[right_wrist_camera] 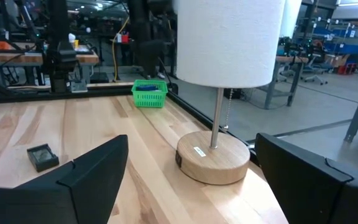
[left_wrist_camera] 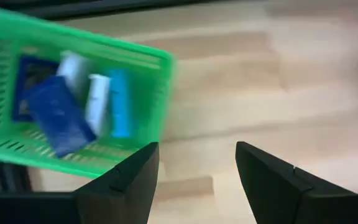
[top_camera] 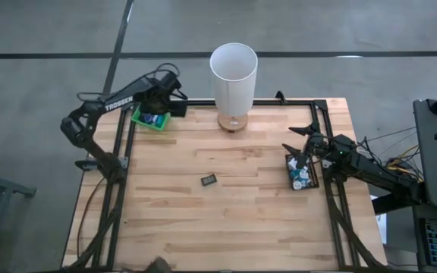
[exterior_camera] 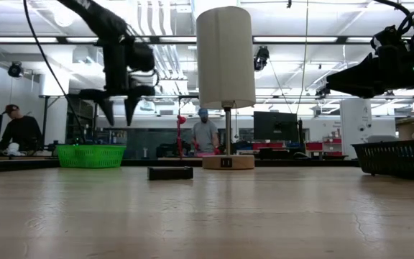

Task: Pick & Place Office items
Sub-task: Put the black digital clock into the green bin

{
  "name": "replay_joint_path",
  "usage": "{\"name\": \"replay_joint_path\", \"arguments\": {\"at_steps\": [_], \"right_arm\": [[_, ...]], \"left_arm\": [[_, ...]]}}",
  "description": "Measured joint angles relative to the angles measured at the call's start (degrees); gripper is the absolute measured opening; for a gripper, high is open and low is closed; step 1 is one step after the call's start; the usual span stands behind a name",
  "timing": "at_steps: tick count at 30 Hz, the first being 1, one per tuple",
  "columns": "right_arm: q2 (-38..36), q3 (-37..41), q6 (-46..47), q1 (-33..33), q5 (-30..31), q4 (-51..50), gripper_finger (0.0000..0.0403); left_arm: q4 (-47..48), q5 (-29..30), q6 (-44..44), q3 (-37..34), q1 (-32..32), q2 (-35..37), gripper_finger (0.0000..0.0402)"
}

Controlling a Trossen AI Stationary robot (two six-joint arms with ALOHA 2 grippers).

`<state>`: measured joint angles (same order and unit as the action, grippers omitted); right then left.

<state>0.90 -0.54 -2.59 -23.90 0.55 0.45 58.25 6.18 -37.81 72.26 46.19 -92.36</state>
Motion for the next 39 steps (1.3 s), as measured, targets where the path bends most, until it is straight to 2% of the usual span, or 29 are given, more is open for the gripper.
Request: {"name": "replay_joint_path", "arguments": {"at_steps": [9, 17, 23, 28, 32, 35, 39], "right_arm": [[0.0, 0.0, 0.0, 0.0, 0.0, 0.0, 0.0346], [0.0, 0.0, 0.0, 0.0, 0.0, 0.0, 0.0348], [0.0, 0.0, 0.0, 0.0, 0.0, 0.0, 0.0343], [0.0, 0.0, 0.0, 0.0, 0.0, 0.0, 0.0348], [0.0, 0.0, 0.0, 0.0, 0.0, 0.0, 0.0350], [0.0, 0.0, 0.0, 0.0, 0.0, 0.0, 0.0347], [0.0, 0.0, 0.0, 0.0, 0.0, 0.0, 0.0343]], "left_arm": [[-1.8, 1.3, 10.3, -0.4, -16.9, 1.4, 0.0220], [-11.8, 3.1, 19.6, -2.3, -34.2, 1.3, 0.0220], [-19.0, 3.0, 24.0, -5.1, -43.8, 1.2, 0.0220], [-28.3, 1.9, 24.1, -9.9, -48.9, 1.2, 0.0220], [-35.2, 0.9, 24.1, -13.3, -50.3, 1.2, 0.0220], [-36.7, -1.8, 23.0, -15.4, -50.6, 1.2, 0.0220], [-37.8, -2.4, 20.0, -16.9, -50.6, 1.2, 0.0220]]}}
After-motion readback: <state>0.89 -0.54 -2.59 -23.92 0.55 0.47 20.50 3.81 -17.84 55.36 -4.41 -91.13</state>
